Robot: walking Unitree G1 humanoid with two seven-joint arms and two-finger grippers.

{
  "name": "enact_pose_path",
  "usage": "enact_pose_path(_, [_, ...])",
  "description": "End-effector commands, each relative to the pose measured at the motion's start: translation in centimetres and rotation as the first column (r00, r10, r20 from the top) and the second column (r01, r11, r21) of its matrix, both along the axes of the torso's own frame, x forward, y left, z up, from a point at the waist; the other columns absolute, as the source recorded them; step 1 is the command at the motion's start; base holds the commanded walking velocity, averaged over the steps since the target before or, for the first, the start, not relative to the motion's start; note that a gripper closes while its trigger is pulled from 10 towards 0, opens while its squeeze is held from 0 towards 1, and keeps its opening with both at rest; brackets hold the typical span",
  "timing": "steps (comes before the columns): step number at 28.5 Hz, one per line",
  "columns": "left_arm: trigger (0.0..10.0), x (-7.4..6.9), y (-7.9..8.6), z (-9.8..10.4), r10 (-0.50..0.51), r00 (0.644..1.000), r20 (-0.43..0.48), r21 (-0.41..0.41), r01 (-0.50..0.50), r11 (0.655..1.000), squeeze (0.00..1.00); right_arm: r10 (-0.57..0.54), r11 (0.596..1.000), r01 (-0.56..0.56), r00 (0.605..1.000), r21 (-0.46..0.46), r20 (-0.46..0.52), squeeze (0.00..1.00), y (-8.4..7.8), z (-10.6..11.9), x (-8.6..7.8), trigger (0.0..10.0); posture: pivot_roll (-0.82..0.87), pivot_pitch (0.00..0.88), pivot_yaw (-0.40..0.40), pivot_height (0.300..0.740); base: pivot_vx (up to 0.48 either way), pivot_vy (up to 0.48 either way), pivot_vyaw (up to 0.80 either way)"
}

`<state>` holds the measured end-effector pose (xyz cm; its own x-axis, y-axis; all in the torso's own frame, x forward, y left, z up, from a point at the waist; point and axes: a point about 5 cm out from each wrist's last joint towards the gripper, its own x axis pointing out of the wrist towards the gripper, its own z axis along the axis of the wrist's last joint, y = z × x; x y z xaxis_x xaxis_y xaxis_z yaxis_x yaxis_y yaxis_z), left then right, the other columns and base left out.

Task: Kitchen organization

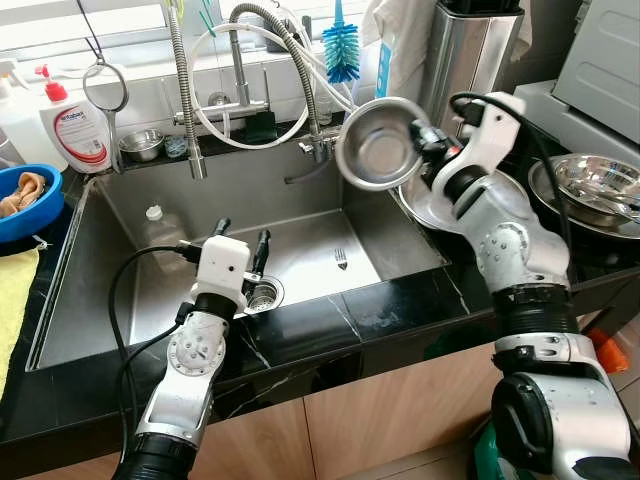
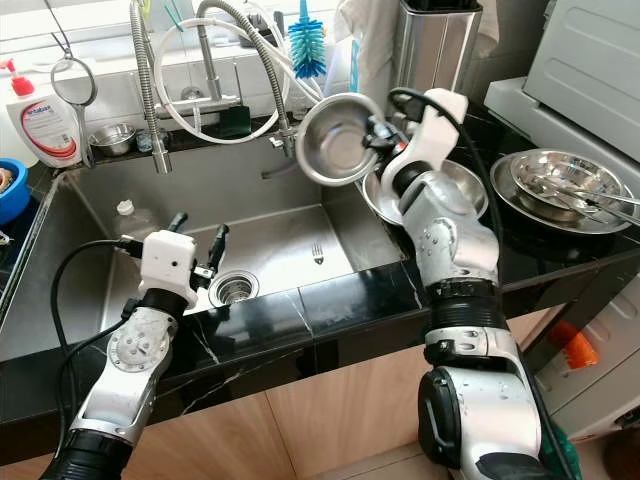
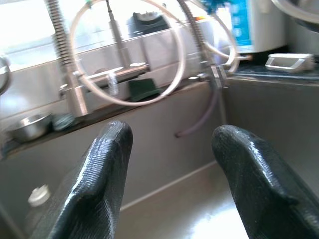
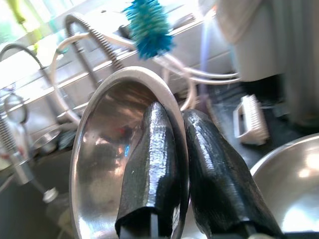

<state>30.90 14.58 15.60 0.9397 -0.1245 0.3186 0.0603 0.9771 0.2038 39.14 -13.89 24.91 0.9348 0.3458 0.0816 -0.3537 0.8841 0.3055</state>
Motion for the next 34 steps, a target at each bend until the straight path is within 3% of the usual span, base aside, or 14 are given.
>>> enact_pose_path(1, [10.0,0.1,0.5,0.2,0.024,1.000,-0.002,-0.028,-0.024,0.999,0.00,0.039,0.999,-0.039,0.999,0.001,0.025,0.00,0.6,0.5,-0.3,10.0,-0.10,0.000,0.063,0.740,0.000,0.000,0.00])
enact_pose_path(6, [10.0,0.2,1.0,0.5,0.047,0.999,0.002,-0.055,-0.047,0.997,0.00,0.165,0.985,-0.165,0.986,-0.045,-0.007,0.00,2.2,-1.0,-1.0,10.0,-0.10,0.000,0.063,0.740,0.000,0.000,0.00])
enact_pose_path(12, [10.0,0.0,1.5,0.6,0.058,0.998,0.004,-0.052,-0.057,0.997,0.00,0.214,0.975,-0.215,0.977,-0.063,-0.015,0.00,3.0,-2.0,-1.4,10.0,-0.10,0.000,0.059,0.740,0.000,0.000,0.00])
enact_pose_path(17, [10.0,0.0,1.4,0.3,0.024,0.999,-0.024,-0.037,-0.025,0.999,0.00,0.239,0.959,-0.247,0.968,-0.139,-0.074,0.00,3.5,-3.6,-1.7,10.0,-0.10,0.000,0.057,0.740,0.000,0.000,0.00])
enact_pose_path(21, [10.0,0.0,2.5,0.6,0.026,0.999,-0.025,-0.029,-0.027,0.999,0.00,0.246,0.949,-0.255,0.967,-0.187,-0.073,0.00,3.5,-3.9,-1.9,10.0,-0.09,0.000,0.054,0.740,0.000,0.000,0.00])
enact_pose_path(25, [10.0,0.1,3.8,0.8,-0.038,0.998,-0.057,0.011,0.038,0.999,0.00,0.266,0.937,-0.277,0.961,-0.214,-0.081,0.00,3.9,-4.3,-2.0,10.0,-0.10,0.000,0.051,0.740,0.000,0.000,0.00])
enact_pose_path(34, [10.0,0.1,3.0,0.6,-0.151,0.980,-0.127,0.068,0.161,0.985,0.00,0.293,0.909,-0.312,0.950,-0.276,-0.111,0.00,4.4,-5.2,-2.3,10.0,-0.09,0.000,0.046,0.740,0.000,0.000,0.00])
